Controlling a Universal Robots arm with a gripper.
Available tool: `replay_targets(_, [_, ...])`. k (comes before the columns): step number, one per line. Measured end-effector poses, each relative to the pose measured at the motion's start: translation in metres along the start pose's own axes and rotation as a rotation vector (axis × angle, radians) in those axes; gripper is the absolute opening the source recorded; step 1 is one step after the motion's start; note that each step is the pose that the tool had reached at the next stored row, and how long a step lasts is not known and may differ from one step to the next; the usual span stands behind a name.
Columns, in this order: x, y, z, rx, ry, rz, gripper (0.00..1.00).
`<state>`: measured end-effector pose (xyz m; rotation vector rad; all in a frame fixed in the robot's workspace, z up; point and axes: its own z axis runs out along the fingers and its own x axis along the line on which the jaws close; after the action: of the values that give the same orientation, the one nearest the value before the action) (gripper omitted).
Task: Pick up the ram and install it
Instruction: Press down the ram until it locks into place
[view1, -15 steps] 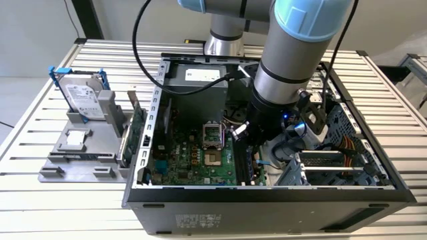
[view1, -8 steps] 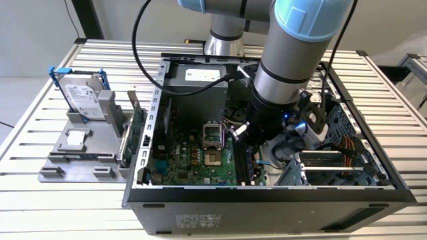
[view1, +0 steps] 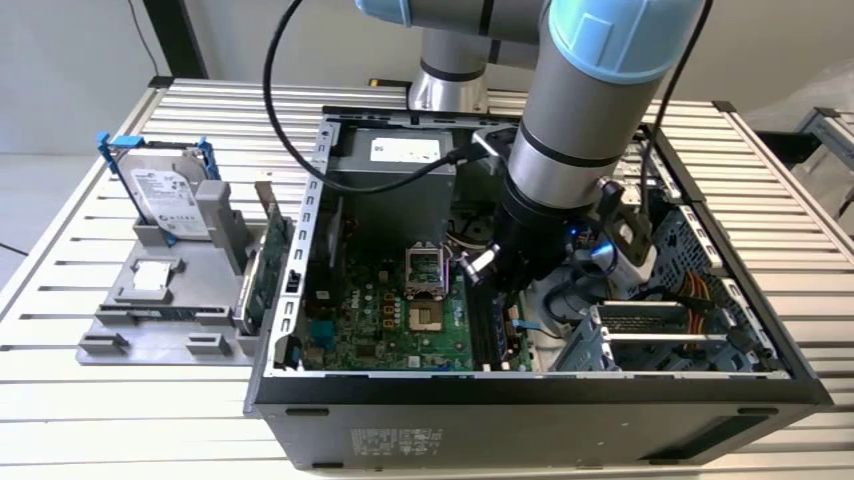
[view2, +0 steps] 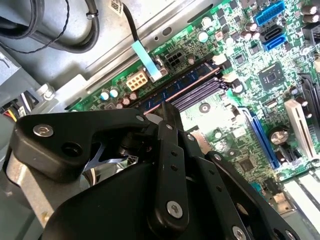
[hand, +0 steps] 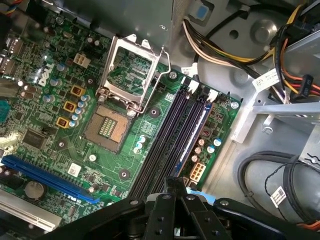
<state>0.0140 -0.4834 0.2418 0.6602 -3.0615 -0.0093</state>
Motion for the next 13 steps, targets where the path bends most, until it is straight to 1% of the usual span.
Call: replay_targets(13, [0.0, 0.0, 0.0, 0.0005, 0.0005, -0.064, 0.0])
